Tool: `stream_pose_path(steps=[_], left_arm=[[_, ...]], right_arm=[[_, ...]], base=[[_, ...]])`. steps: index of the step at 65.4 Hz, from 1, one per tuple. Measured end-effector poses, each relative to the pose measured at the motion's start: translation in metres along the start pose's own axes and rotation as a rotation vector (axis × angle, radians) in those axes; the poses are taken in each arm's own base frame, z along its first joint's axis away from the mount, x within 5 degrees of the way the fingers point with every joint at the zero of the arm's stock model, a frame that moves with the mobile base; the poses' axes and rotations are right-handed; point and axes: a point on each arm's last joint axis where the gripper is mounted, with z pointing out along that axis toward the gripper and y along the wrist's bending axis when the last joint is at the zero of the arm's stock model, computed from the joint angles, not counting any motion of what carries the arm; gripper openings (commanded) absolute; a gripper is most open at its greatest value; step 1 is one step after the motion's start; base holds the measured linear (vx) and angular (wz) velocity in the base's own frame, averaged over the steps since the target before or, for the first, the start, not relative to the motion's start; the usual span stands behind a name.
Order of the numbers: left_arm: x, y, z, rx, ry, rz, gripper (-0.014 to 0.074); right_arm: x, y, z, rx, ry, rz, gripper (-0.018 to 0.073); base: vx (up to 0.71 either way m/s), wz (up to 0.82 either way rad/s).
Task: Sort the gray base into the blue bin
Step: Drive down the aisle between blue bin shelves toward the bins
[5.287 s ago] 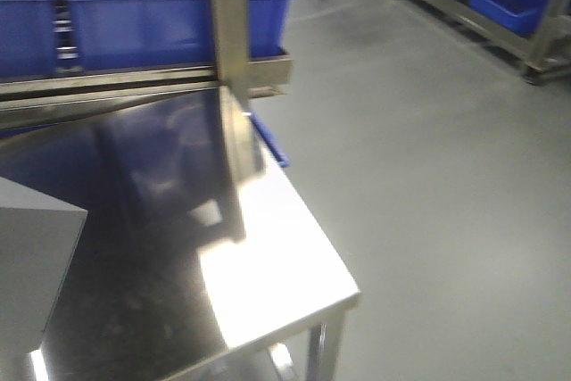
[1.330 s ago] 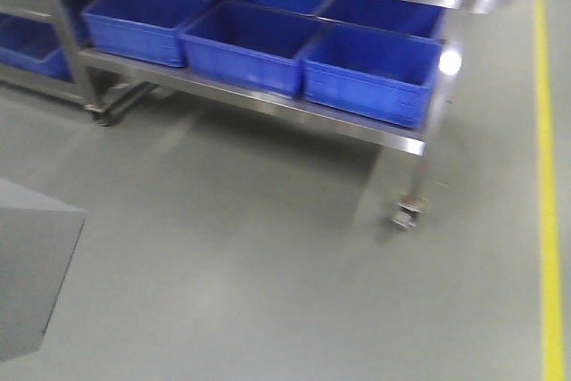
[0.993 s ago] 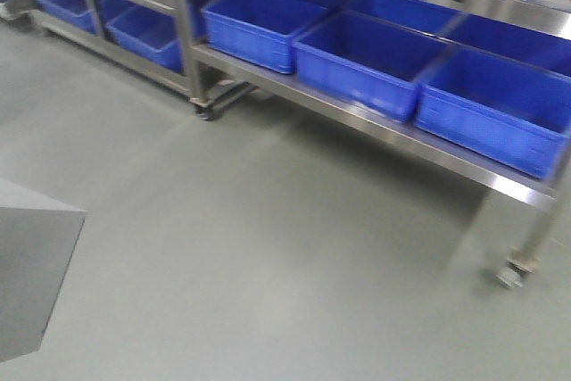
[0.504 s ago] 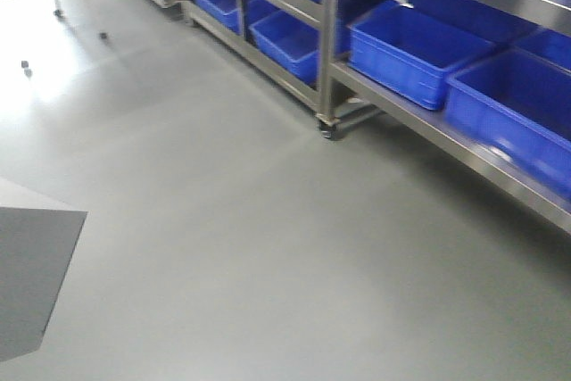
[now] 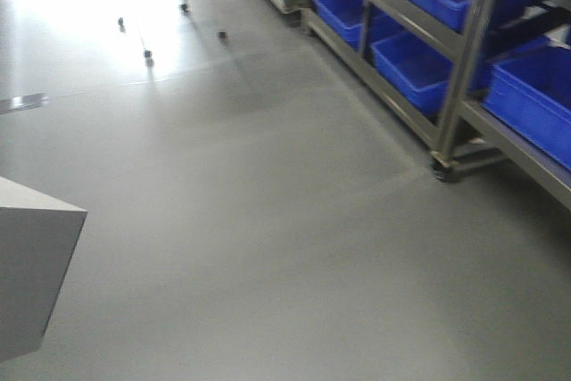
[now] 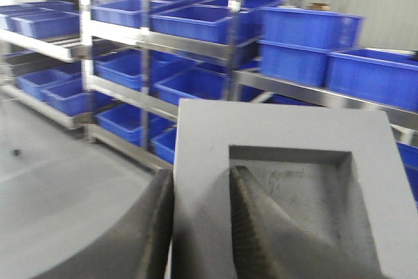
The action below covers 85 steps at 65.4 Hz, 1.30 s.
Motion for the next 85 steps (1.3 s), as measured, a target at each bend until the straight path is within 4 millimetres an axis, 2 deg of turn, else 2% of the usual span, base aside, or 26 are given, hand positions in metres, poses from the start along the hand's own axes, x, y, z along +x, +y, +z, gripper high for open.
stream_pose_path(steps=[34,85], left_arm=[[0.0,0.0,0.0,0.0,0.0,0.0,0.0146],[0.0,0.0,0.0,0.0,0.0,0.0,0.0146]], right_arm=[[0.0,0.0,0.0,0.0,0.0,0.0,-0.0005],[0.0,0.0,0.0,0.0,0.0,0.0,-0.0005]], base=[[0.34,0.4],[0.41,0.02]])
